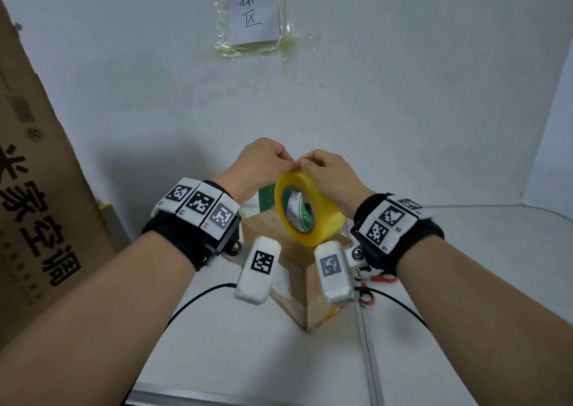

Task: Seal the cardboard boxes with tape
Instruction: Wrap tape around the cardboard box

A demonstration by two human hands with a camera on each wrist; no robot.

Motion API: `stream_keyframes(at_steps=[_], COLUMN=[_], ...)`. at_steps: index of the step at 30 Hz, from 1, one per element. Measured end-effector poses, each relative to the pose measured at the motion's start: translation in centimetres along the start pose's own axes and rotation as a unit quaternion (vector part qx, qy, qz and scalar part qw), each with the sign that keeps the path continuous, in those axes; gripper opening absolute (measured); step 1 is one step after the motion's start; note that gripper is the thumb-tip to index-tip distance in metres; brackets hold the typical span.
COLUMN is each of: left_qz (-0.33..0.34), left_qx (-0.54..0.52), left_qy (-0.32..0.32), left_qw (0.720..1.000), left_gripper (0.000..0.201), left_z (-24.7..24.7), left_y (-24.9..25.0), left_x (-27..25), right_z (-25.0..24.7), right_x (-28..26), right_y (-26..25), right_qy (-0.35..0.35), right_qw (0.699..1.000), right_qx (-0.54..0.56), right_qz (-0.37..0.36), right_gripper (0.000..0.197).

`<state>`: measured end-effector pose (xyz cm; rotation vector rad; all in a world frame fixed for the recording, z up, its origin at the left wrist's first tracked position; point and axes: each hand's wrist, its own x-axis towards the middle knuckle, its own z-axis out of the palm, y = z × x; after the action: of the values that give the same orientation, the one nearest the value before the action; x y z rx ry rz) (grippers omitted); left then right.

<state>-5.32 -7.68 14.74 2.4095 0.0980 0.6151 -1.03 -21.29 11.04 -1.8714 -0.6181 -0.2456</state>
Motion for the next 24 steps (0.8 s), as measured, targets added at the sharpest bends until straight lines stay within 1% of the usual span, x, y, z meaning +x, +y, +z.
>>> stream_keyframes(at_steps=[2, 4, 6, 8, 9, 10, 12, 13, 14, 16, 18, 20, 22, 24], left_qz=[-0.002, -0.013, -0.032, -0.052, -0.061, -0.07, -0.083, -0.085, -0.085, -0.091, -0.11, -0.128, -0.161, -0.204], left_qx=[-0.001, -0.013, -0.029, -0.067, -0.095, -0.127, -0.187, -0.21, -0.227, -0.245, -0.255, -0.264, -0.278, -0.3], left_qy=[0.007, 0.017, 0.03, 0.03, 0.025, 0.019, 0.007, 0.002, -0.001, 0.012, 0.048, 0.052, 0.045, 0.043], left_qw=[1.0, 1.0, 0.999, 0.996, 0.993, 0.989, 0.979, 0.974, 0.97, 0.965, 0.959, 0.955, 0.946, 0.931], left_gripper=[0.014, 0.014, 0.015, 0.017, 0.017, 0.016, 0.015, 0.016, 0.017, 0.015, 0.014, 0.014, 0.015, 0.013], left_z=[0.0, 0.0, -0.1, -0.2, -0.2, -0.3, -0.6, -0.7, -0.8, -1.0, -1.1, -1.0, -0.8, -0.6], left_y=[-0.3, -1.0, -2.0, -3.0, -3.4, -3.6, -4.2, -4.6, -5.0, -6.0, -7.1, -7.9, -8.5, -9.0], left_x=[0.3, 0.6, 1.0, 1.5, 1.7, 1.8, 2.1, 2.2, 2.4, 2.9, 3.5, 3.9, 4.2, 4.3], right_z=[-0.1, -0.1, -0.2, -0.2, -0.3, -0.5, -1.0, -1.2, -1.4, -1.5, -1.4, -1.4, -1.7, -1.8], right_x=[0.0, 0.0, -0.6, -1.3, -1.6, -1.9, -1.8, -1.6, -1.4, -1.4, -1.3, -1.1, -0.9, -0.9], right_y=[0.1, 0.4, 0.8, 1.1, 1.0, 0.7, -0.4, -0.9, -1.3, -1.6, -1.2, -1.1, -1.4, -1.4], right_qy=[-0.002, -0.011, -0.049, -0.09, -0.093, -0.082, -0.041, -0.024, -0.014, -0.008, -0.014, -0.026, -0.06, -0.095], right_qw=[1.0, 0.998, 0.991, 0.982, 0.978, 0.978, 0.985, 0.989, 0.993, 0.997, 0.997, 0.994, 0.991, 0.99], right_qx=[0.001, -0.02, -0.021, 0.043, 0.084, 0.114, 0.126, 0.111, 0.084, 0.023, -0.05, -0.093, -0.088, -0.045], right_qz=[0.013, 0.063, 0.119, 0.161, 0.166, 0.156, 0.112, 0.092, 0.079, 0.071, 0.06, 0.06, 0.079, 0.094], right_gripper=[0.035, 0.055, 0.058, 0.065, 0.064, 0.057, 0.042, 0.041, 0.045, 0.05, 0.049, 0.049, 0.05, 0.048])
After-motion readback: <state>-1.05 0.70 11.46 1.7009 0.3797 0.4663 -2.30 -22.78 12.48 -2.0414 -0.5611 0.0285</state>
